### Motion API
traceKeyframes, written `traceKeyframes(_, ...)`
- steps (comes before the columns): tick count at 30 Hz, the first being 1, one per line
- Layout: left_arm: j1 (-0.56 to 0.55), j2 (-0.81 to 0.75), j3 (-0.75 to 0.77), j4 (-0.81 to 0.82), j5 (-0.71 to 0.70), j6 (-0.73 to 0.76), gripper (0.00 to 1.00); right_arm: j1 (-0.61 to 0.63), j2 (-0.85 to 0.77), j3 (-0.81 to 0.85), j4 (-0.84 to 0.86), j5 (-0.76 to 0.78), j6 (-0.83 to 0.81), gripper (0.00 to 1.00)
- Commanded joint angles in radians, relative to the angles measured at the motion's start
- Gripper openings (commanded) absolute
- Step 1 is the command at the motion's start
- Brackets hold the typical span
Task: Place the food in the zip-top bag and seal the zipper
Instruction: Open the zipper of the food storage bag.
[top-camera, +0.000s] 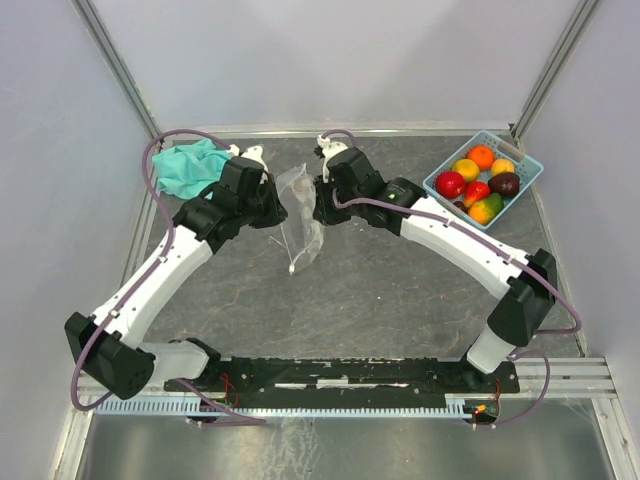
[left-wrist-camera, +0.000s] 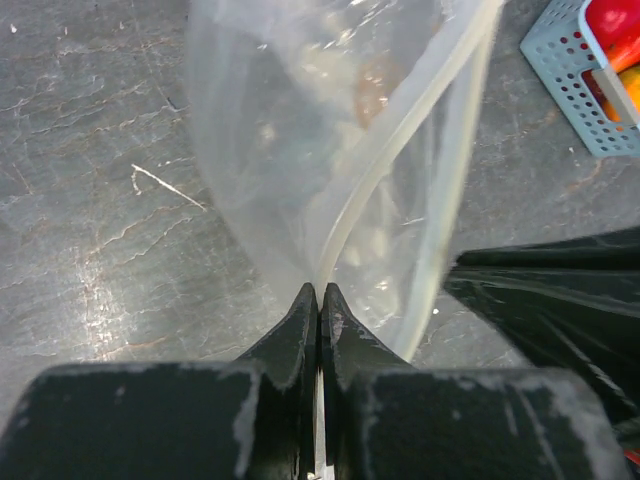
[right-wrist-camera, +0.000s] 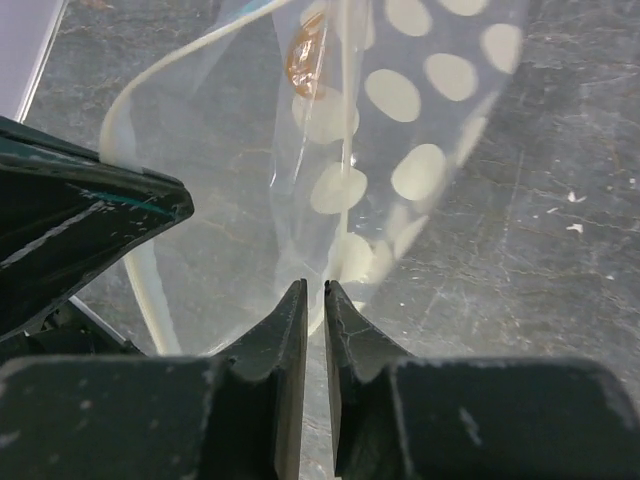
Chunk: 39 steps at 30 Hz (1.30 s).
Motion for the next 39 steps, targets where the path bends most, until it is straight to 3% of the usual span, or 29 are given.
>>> traceKeyframes(1, -0.004, -0.045, 0.049, 0.057, 0.034, -0.031, 0.03, 0.001, -0.034, -0.057, 0.179, -0.064, 0.038, 0.21)
traceKeyframes(12, -0.004, -0.07, 0.036, 0.037, 0.031, -0.027, 0.03, -0.007, -0.021, -0.184, 0.386, -0.087, 0.128, 0.67)
traceKeyframes(16, -0.004, -0.076, 0.035, 0.036, 0.03, -0.025, 0.03, -0.027, -0.008, -0.214, 0.454, -0.131, 0.162, 0.7)
traceKeyframes(19, -0.005, -0.077, 0.038, 0.032, 0.027, -0.025, 0.03, -0.034, 0.008, -0.201, 0.443, -0.135, 0.162, 0.6)
traceKeyframes(25, -0.004, -0.062, 0.074, -0.038, -0.047, 0.009, 0.03, -0.033, 0.053, -0.082, 0.235, -0.034, 0.078, 0.19)
traceKeyframes(29, -0.004, -0.046, 0.098, -0.085, -0.1, 0.036, 0.03, -0.027, 0.074, -0.014, 0.074, 0.101, 0.045, 0.02)
traceKeyframes(36, -0.005, -0.019, 0.108, -0.112, -0.131, 0.058, 0.03, 0.009, 0.107, 0.072, -0.063, 0.31, 0.017, 0.02)
traceKeyframes(39, -0.004, -0.019, 0.1, -0.094, -0.114, 0.06, 0.07, 0.012, 0.107, 0.068, -0.048, 0.306, 0.041, 0.02)
